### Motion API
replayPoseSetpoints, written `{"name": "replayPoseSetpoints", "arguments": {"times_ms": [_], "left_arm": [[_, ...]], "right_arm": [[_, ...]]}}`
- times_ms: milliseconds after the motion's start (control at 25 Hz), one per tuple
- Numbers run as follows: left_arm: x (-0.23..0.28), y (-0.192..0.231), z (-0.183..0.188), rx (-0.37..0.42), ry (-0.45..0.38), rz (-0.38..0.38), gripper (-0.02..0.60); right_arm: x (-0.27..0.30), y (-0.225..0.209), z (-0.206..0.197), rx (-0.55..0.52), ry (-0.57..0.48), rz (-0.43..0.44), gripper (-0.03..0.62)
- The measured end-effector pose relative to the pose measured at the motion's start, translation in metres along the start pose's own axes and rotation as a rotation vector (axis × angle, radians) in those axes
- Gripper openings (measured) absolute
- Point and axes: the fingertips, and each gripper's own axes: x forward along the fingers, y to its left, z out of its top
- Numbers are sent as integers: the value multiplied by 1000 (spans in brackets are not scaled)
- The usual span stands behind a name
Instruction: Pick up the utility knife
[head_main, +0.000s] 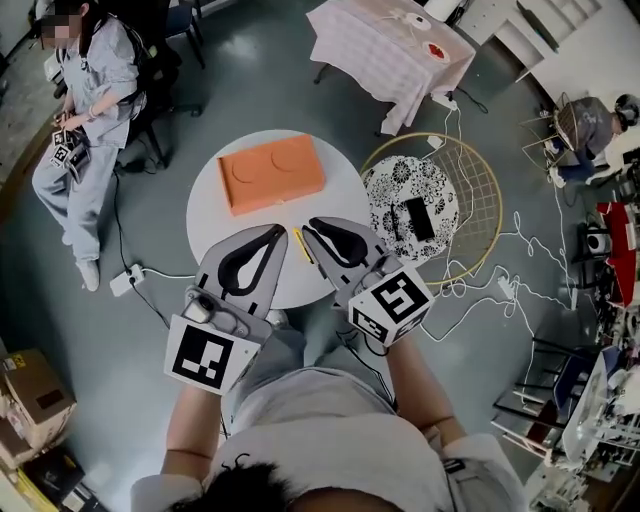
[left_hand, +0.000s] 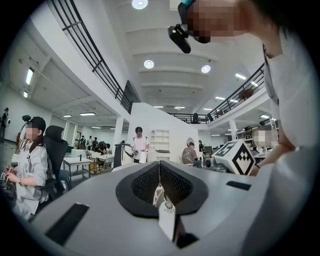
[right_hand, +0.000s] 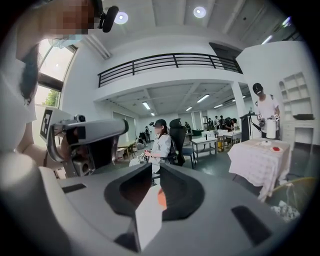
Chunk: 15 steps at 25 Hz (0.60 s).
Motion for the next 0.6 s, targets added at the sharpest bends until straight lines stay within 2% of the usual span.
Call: {"name": "replayPoseSetpoints", "arguments": {"times_ms": [240, 600], "left_arm": [[13, 12, -18, 8, 18, -55, 11], [35, 29, -44, -54, 56, -109, 11]], "right_arm": [[19, -21, -54, 46, 132, -68, 52], [35, -41, -127, 109, 297, -128, 60]]}}
